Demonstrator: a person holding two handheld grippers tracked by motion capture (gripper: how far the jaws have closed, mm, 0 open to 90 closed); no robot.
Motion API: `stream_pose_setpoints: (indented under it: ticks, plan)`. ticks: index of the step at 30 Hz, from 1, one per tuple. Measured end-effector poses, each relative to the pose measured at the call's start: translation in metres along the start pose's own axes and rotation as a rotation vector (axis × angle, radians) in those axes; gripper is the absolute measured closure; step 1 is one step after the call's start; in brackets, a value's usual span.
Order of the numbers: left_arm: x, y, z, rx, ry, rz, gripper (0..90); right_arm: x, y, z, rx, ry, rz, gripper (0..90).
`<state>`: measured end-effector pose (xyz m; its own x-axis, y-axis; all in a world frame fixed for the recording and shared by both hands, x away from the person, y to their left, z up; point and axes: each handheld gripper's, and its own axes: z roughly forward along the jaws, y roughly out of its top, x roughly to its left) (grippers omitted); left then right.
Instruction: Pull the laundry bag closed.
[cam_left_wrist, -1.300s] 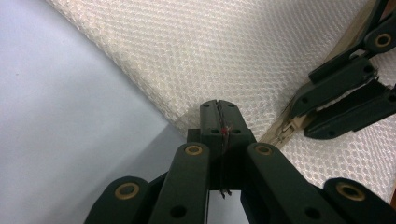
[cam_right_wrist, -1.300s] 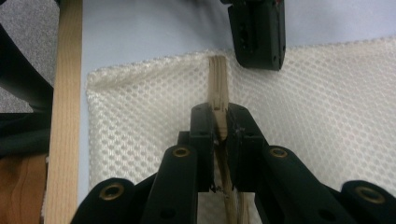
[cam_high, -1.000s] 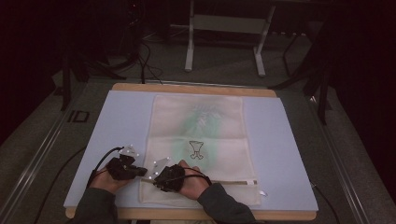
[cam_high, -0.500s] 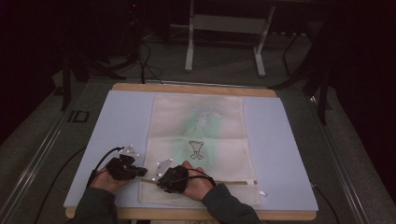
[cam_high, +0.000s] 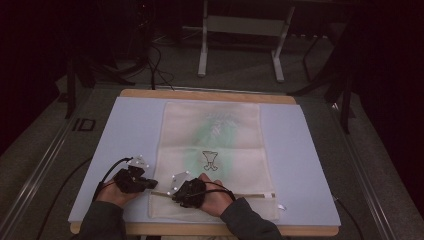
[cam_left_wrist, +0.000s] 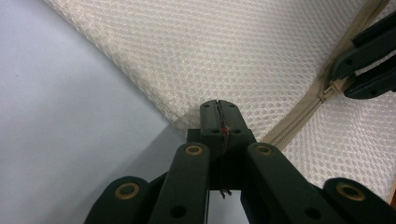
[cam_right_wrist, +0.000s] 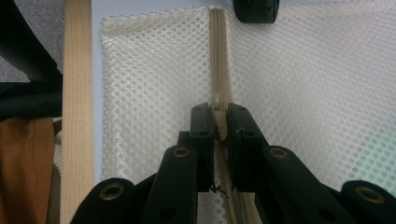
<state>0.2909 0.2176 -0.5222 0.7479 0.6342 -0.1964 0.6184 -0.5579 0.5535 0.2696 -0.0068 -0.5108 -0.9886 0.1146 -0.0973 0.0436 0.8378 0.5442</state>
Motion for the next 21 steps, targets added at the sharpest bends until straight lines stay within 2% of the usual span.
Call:
stream_pose_setpoints:
  ticks: [21]
  plan:
    - [0.000, 0.000, 0.000, -0.001, 0.000, 0.000, 89.8, -0.001, -0.011, -0.011, 0.008, -0.005, -0.001, 82.3]
